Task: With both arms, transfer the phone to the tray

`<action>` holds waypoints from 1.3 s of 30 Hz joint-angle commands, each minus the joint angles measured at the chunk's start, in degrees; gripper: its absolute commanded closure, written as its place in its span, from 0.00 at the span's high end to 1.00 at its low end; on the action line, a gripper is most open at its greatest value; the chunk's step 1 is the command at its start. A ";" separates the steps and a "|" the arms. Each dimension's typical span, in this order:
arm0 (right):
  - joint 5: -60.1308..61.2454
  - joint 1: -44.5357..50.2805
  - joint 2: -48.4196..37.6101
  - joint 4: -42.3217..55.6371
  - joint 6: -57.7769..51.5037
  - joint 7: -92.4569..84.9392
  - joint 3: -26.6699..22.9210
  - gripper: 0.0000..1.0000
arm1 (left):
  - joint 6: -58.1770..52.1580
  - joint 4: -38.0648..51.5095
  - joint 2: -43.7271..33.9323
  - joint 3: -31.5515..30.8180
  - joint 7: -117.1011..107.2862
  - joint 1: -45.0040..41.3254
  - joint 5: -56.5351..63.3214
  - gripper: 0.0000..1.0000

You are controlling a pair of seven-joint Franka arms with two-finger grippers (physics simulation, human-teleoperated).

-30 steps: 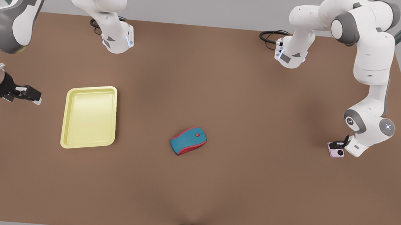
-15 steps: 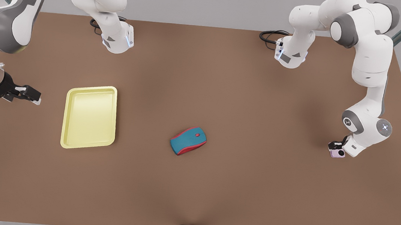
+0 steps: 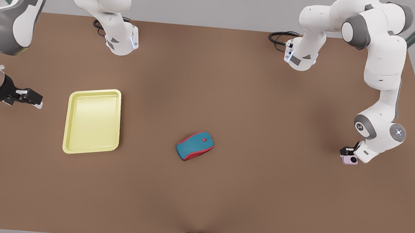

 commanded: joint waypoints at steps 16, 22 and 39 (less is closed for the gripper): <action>0.02 0.00 -0.07 0.06 0.03 0.00 -0.02 1.00 | -20.93 25.39 -0.10 -0.39 -64.31 -51.37 0.58 0.81; 0.02 0.00 -0.07 0.06 0.03 0.00 -0.02 1.00 | -26.38 44.11 11.49 -0.39 -77.93 -59.63 0.40 0.81; 0.03 0.27 -0.42 0.14 2.67 0.00 -0.01 1.00 | -7.22 73.91 39.71 -4.26 -78.55 -60.07 0.49 0.81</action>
